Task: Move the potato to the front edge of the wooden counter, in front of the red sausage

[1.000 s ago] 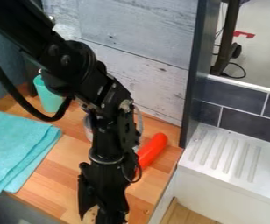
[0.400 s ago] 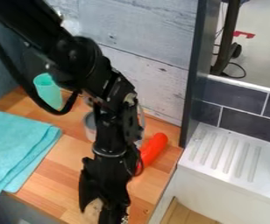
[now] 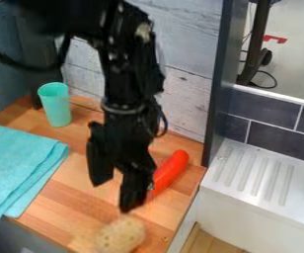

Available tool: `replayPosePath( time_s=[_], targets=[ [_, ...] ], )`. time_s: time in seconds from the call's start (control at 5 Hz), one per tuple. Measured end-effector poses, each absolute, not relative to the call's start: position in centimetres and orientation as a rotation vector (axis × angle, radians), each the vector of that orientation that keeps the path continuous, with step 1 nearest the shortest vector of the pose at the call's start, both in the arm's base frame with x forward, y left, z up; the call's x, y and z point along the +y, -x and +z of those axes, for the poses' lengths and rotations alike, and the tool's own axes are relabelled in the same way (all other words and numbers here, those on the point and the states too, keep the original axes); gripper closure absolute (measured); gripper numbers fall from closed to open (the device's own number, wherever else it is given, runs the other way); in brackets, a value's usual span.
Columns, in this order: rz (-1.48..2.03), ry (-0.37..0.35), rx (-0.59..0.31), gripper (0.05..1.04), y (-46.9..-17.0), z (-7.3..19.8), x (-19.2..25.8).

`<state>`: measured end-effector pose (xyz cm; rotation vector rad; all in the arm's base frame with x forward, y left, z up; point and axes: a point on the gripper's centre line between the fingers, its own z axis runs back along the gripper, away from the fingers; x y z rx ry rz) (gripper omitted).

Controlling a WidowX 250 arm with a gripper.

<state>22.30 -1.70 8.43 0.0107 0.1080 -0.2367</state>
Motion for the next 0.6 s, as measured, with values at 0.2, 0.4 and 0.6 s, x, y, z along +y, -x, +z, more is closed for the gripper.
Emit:
replayPosePath(
  time_s=[0.2, 0.4, 0.6],
  targets=[
    [-0.188, -0.051, 0.085, 0.083, -21.3, 10.7, 0.0],
    [-0.128, -0.096, 0.064, 0.083, -19.7, 12.5, 3.5],
    [-0.086, -0.128, 0.035, 0.083, -18.1, 14.2, 5.5]
  ],
)
